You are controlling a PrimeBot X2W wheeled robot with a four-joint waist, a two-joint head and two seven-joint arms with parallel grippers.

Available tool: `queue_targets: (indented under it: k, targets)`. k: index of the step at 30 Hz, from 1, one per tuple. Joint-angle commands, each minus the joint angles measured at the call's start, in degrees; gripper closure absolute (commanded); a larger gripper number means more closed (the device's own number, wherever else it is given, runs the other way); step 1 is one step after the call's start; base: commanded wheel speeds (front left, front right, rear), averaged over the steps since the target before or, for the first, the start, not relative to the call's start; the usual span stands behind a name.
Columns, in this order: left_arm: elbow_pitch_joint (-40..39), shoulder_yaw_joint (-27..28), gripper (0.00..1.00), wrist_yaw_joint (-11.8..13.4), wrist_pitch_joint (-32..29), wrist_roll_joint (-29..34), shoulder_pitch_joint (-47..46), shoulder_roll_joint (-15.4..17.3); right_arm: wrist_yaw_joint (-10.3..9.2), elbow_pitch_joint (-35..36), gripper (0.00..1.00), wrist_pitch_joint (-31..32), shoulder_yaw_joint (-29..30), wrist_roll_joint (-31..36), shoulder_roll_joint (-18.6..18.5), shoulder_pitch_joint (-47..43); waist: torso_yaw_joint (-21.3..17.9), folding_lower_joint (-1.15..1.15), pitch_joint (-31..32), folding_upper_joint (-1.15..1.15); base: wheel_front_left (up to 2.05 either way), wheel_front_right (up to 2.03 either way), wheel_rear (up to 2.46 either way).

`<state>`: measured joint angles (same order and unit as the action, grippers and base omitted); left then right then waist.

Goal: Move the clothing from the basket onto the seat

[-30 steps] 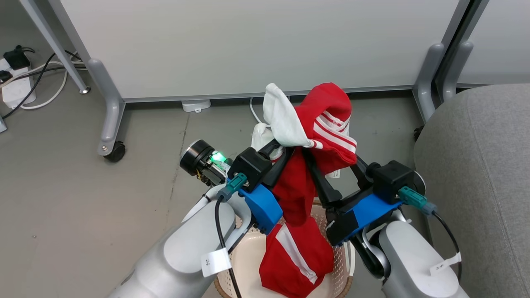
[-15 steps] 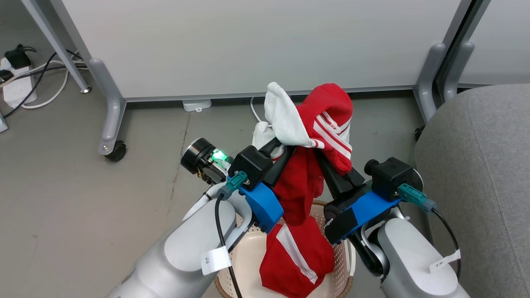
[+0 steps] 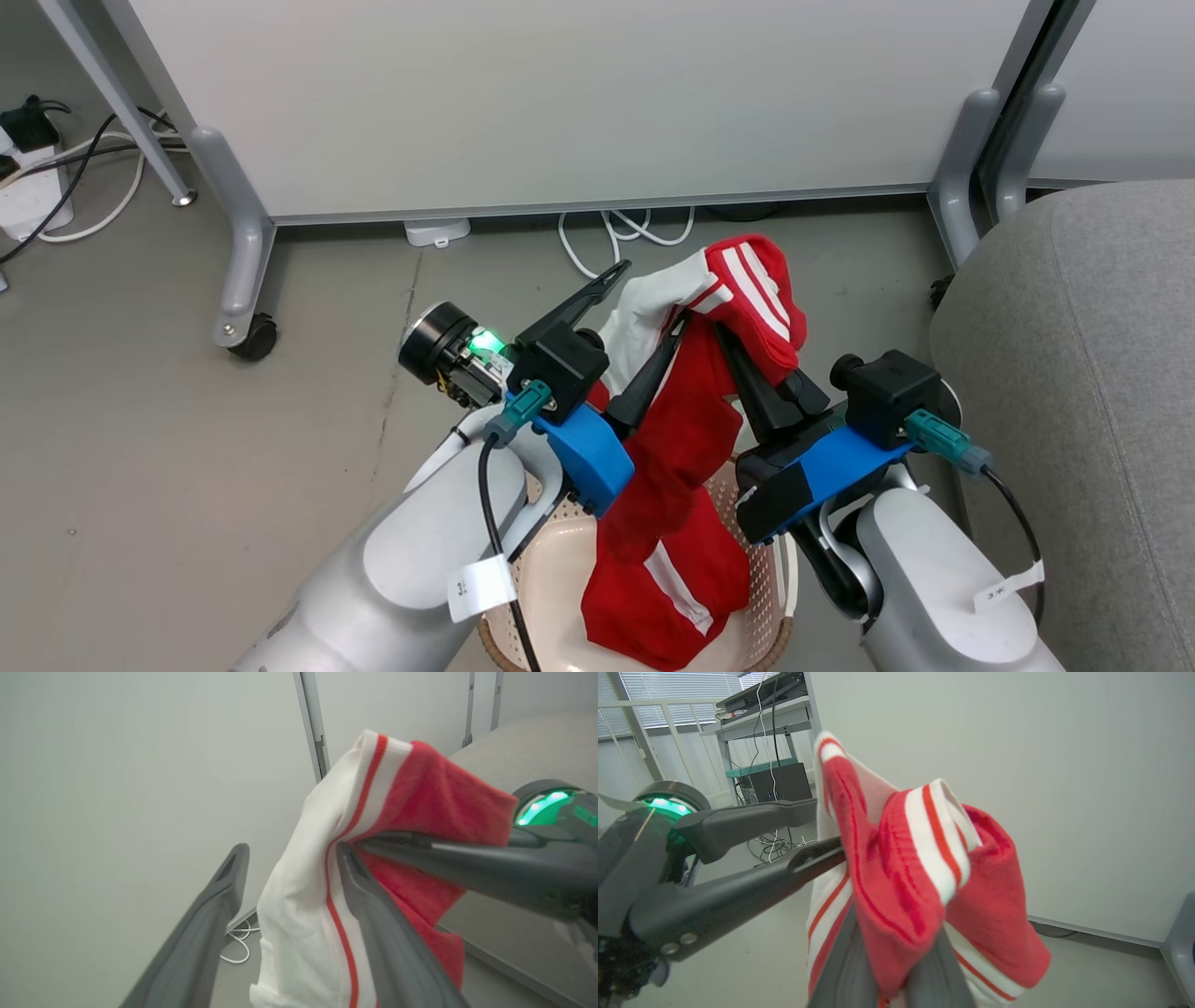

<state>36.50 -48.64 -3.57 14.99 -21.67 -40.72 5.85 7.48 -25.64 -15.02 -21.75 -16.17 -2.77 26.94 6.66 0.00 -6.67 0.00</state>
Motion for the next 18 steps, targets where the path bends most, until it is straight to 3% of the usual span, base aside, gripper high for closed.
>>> queue_targets:
  k: [1,10,18]
  targets:
    - [-0.3,0.5,0.00,0.2,0.3,0.3,-0.1,0.4,0.03,0.3,1.00,-0.2,0.2,0.0,-0.2,0.6,-0.1,0.00,-0.1,0.00,0.00,0.00,0.00]
    - [-0.5,0.8,0.00,0.1,0.3,1.0,0.6,0.6,0.03,0.6,1.00,-0.2,2.1,0.7,-0.2,0.9,-1.9,0.00,-1.3,0.00,0.00,0.00,0.00]
    - [-0.2,0.3,0.00,-0.1,0.3,1.3,0.6,0.3,0.03,1.7,1.00,-0.2,5.7,2.1,-0.2,1.6,-5.8,0.00,-3.5,0.00,0.00,0.00,0.00]
